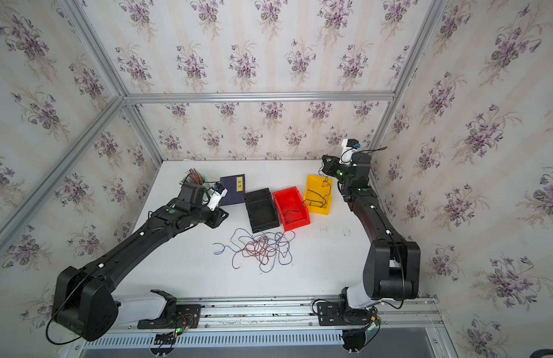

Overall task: Untangle and sort cables by color
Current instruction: Place the cable in the bin.

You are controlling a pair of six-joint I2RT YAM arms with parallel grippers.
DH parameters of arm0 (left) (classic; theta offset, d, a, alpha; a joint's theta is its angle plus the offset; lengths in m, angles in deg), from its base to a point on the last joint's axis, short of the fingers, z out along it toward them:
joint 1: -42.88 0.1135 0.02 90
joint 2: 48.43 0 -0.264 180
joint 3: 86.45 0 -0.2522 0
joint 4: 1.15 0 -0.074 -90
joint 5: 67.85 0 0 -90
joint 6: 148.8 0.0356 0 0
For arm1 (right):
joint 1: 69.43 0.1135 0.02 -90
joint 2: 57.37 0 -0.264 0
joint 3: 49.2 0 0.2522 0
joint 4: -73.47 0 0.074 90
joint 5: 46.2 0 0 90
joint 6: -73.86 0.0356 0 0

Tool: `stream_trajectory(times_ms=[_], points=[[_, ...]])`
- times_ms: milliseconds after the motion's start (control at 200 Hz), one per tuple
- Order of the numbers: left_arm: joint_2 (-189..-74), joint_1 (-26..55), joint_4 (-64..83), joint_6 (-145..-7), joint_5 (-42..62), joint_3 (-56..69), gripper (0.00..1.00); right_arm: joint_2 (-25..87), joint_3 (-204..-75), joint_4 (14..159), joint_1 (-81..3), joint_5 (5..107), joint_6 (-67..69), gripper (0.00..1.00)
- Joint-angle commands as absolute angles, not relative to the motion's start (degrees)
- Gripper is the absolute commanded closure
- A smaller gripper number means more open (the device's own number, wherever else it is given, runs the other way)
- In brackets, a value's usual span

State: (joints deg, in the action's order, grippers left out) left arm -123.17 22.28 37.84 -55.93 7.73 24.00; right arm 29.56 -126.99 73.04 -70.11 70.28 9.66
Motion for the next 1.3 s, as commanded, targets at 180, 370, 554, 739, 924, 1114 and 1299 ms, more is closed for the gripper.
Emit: stream_trajectory(times_ms=[180,370,554,739,924,1114,1299], points=[[-122.84,22.31,39.50,-57.94,6.46,23.25,0.50,35.21,-125.03,70.65,-69.89,70.63,7.97,1.00],[-122.74,22.33,39.77,-58.24,6.41,22.75,0.49,39.93,-128.80,82.18,-68.78,67.54,3.71,1.00],[-122.92,22.26,39.33,-58.35,6.09,22.75,0.49,44.24,-135.81,95.86,-66.12,61.43,-3.30,1.00],[-123.14,22.24,38.89,-58.55,5.55,22.83,0.48,50.99,-141.86,103.71,-64.62,59.48,-6.36,0.91],[-122.87,22.27,39.24,-57.65,5.62,22.91,0.46,49.78,-144.13,107.29,-63.51,58.45,-6.55,0.58],[-122.80,22.27,38.13,-56.97,5.54,23.36,0.37,44.62,-147.74,117.19,-60.70,57.36,-4.50,0.41],[-121.36,22.22,35.58,-57.33,5.16,25.41,0.37,44.75,-145.05,124.50,-57.13,57.45,3.77,0.48]])
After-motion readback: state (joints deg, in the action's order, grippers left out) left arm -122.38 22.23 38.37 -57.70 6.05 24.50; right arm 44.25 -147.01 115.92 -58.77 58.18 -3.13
